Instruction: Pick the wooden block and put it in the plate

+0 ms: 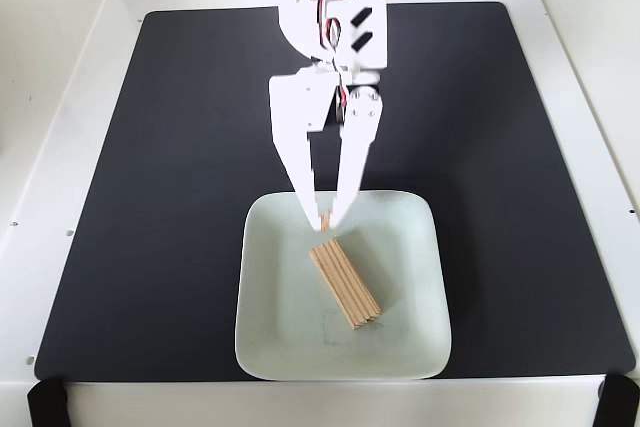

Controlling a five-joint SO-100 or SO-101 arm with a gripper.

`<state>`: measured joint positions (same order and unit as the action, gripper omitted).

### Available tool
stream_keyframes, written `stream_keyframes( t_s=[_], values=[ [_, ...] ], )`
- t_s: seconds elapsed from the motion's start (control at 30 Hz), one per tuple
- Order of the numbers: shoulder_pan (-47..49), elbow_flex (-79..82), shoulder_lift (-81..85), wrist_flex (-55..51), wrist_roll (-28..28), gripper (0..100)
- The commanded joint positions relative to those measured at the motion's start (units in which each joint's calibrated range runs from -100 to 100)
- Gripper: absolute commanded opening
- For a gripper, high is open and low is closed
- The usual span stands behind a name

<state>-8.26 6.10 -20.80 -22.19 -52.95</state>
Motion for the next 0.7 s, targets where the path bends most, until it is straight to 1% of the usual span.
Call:
stream_keyframes(
  t_s=[0.0, 0.2, 0.37, 0.5, 0.6, 0.67],
  values=[
    [0.08, 12.02, 13.68, 0.59, -0.07, 1],
    [0.08, 41.35, 38.77, 0.59, -0.23, 1],
    [0.31, 66.19, 63.94, 0.59, -0.23, 1],
    [2.55, 84.54, 84.7, 0.59, -0.28, 1],
    [3.89, 93.9, 96.99, -0.56, 0.09, 1],
    [5.12, 93.36, 101.14, -7.72, 0.09, 1]
  ],
)
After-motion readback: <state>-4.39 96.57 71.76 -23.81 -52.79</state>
